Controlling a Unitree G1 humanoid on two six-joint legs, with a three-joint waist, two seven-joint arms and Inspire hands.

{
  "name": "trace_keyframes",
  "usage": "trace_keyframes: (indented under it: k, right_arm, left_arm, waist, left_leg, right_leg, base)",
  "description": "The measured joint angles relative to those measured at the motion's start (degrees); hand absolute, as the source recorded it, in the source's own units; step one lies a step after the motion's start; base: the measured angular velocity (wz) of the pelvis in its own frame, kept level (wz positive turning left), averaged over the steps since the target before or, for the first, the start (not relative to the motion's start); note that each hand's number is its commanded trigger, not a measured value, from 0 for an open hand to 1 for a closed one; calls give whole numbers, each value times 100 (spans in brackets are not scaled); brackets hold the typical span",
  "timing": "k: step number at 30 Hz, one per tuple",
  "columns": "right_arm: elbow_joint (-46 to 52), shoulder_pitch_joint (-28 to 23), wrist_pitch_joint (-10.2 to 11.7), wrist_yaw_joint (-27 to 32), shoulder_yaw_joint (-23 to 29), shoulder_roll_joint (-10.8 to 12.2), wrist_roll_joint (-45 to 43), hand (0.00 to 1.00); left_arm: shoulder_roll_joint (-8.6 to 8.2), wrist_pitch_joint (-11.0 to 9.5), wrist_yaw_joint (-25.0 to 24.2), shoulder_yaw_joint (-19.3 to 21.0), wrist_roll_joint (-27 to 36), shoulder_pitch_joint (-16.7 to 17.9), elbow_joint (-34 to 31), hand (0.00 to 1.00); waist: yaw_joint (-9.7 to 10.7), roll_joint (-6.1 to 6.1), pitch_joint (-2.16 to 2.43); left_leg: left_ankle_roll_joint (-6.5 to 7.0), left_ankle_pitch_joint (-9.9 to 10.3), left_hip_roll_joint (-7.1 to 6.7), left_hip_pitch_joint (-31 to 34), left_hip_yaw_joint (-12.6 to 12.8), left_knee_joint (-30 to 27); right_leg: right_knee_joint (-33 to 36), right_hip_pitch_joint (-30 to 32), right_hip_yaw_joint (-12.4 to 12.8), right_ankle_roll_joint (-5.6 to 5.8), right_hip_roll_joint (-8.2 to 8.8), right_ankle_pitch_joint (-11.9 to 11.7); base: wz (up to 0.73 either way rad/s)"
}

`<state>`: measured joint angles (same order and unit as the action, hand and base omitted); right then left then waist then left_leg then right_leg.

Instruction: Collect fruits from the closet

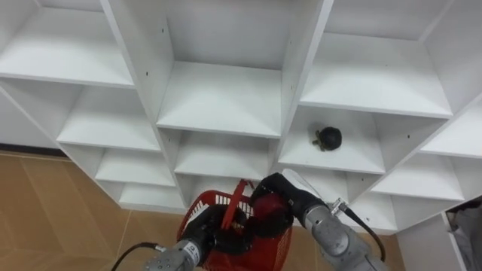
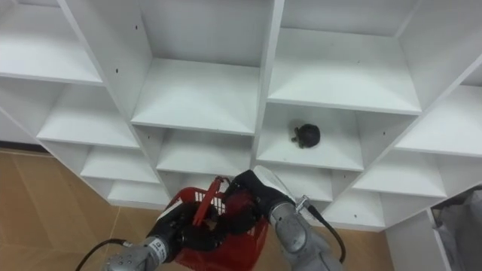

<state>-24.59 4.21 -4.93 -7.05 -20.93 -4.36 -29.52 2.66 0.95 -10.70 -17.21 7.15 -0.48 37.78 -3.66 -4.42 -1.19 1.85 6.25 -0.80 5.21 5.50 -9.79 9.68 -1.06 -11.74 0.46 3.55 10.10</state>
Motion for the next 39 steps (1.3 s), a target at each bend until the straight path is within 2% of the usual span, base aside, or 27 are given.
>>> trace_keyframes:
  k: [12, 25, 32, 39]
  right_arm:
    - [-7, 29, -10, -14, -37, -11, -37, 100]
    - [-199, 96, -10, -132, -44, -46, -230, 100]
    - [-406, 206, 7, 53, -41, -47, -245, 100]
    - [-442, 235, 6, 73, -35, -80, -350, 100]
  left_arm:
    - [-17, 0, -4, -17, -2, 0, 0, 100]
    - [-22, 44, -2, -210, -4, -1, 0, 100]
    - [-16, 53, -6, -224, 2, -2, -2, 100]
    - [-13, 51, -6, -218, 2, -2, -2, 100]
  waist:
    - [-11, 41, -35]
    - [-87, 35, -31]
    - [-80, 28, -26]
    - [-101, 28, -26]
  left_leg:
    - [0, 0, 3, 19, -7, -27]
    - [0, 0, 2, 29, -10, -45]
    - [8, 7, 0, 129, -96, -171]
    - [15, 12, 3, 145, -109, -230]
  right_leg:
    - [6, 3, -12, 0, 0, 0]
    - [11, -6, -20, 0, -1, 0]
    - [26, -12, -180, 0, 9, -1]
    - [78, -6, -196, 0, 13, -1]
  base:
    - [0]
    - [0]
    - [10]
    - [0]
